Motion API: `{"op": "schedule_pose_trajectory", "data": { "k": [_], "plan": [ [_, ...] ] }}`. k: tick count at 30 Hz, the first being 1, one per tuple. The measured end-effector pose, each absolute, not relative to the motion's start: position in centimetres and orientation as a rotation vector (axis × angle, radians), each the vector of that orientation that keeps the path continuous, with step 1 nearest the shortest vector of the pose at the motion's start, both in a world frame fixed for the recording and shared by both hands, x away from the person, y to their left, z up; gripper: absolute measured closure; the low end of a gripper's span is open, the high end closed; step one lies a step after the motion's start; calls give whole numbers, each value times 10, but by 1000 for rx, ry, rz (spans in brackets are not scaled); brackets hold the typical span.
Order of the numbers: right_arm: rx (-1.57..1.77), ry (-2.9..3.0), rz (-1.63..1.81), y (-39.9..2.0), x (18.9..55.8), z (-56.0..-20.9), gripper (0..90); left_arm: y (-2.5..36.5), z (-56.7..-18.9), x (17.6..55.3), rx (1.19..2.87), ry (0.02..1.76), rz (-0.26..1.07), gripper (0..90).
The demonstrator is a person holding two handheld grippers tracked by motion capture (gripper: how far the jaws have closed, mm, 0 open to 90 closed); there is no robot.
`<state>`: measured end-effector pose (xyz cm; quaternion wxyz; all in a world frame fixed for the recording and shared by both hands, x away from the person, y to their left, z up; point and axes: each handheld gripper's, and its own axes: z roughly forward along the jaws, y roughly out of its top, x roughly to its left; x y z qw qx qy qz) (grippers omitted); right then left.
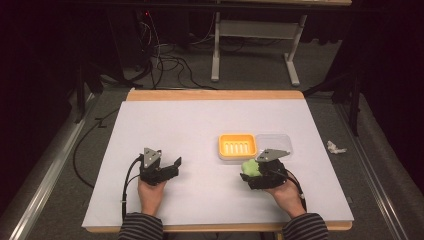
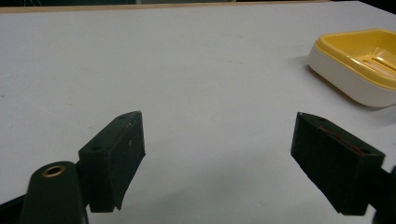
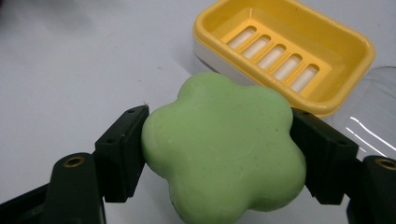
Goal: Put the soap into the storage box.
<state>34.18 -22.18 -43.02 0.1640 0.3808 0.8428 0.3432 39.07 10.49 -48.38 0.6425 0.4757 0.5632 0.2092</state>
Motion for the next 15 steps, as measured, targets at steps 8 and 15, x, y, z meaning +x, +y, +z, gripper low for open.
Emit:
{"op": "schedule_pose_trajectory", "data": {
  "k": [8, 15],
  "plan": [
    [1094, 2415, 1072, -222, 343, -416, 269, 105, -484, 391, 1085, 1283, 473, 182],
    [1096, 2408, 1077, -221, 348, -413, 269, 105, -484, 391, 1084, 1282, 474, 181]
  ]
}}
